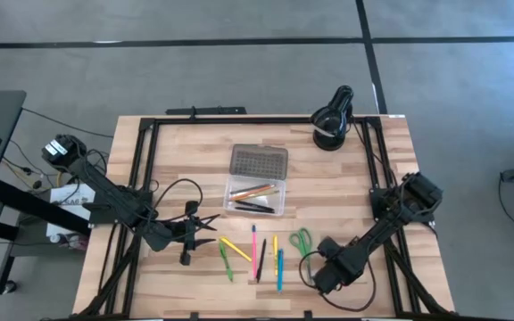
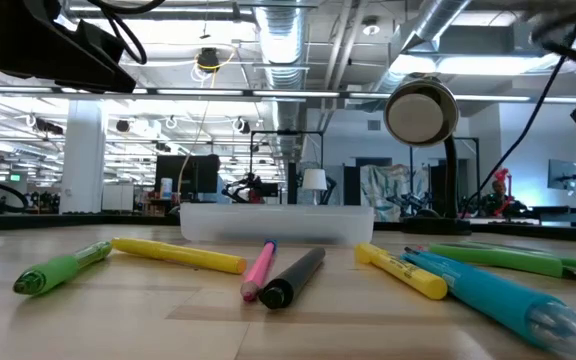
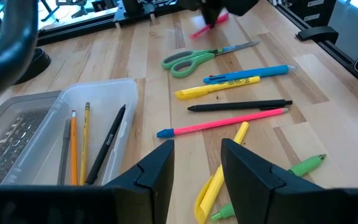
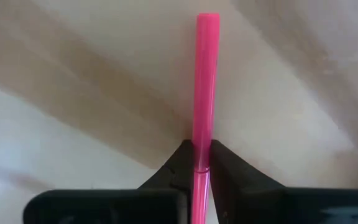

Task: Pick & place school supplies into a supply box
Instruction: Put the pink pen into the transparent supply box

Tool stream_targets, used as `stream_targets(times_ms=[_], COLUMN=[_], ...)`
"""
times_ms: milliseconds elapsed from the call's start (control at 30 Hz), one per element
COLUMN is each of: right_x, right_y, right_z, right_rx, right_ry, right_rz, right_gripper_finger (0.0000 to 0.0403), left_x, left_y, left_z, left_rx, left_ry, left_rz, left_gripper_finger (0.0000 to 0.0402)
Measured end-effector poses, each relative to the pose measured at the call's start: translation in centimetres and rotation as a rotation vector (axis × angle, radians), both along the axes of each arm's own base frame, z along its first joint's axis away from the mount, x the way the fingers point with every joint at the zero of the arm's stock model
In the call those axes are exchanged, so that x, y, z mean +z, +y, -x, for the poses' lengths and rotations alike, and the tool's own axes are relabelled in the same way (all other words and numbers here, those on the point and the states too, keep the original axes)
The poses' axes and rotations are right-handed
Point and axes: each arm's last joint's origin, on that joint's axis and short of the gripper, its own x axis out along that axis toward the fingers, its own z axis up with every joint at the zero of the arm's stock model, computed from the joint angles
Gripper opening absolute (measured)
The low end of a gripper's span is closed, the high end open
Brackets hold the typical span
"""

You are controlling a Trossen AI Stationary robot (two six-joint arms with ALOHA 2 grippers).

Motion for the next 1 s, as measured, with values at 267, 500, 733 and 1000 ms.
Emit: stream_targets(times_ms=[267,500,733,1000], right_x=[2.1,4.6,7.4,8.9], right_y=[0.0,-1.4,-5.0,-11.4], right_z=[-0.4,-2.2,-7.1,-13.3], right_rx=[0.030,0.125,0.281,0.407], right_ry=[0.010,-0.068,-0.237,-0.428], right_rz=[0.083,0.249,0.376,0.405], right_gripper_finger=[0.0015,0.0021,0.0016,0.0019], left_x=[0.0,0.0,0.0,-0.1], left_y=[0.0,0.0,0.0,-0.1], left_z=[0.0,0.0,0.0,0.0], left_rx=[0.001,0.007,0.011,-0.010], left_ry=[-0.001,-0.001,-0.001,0.012], left_rz=[0.000,0.013,0.023,0.037], left_gripper_finger=[0.0127,0.0127,0.0127,0.0127])
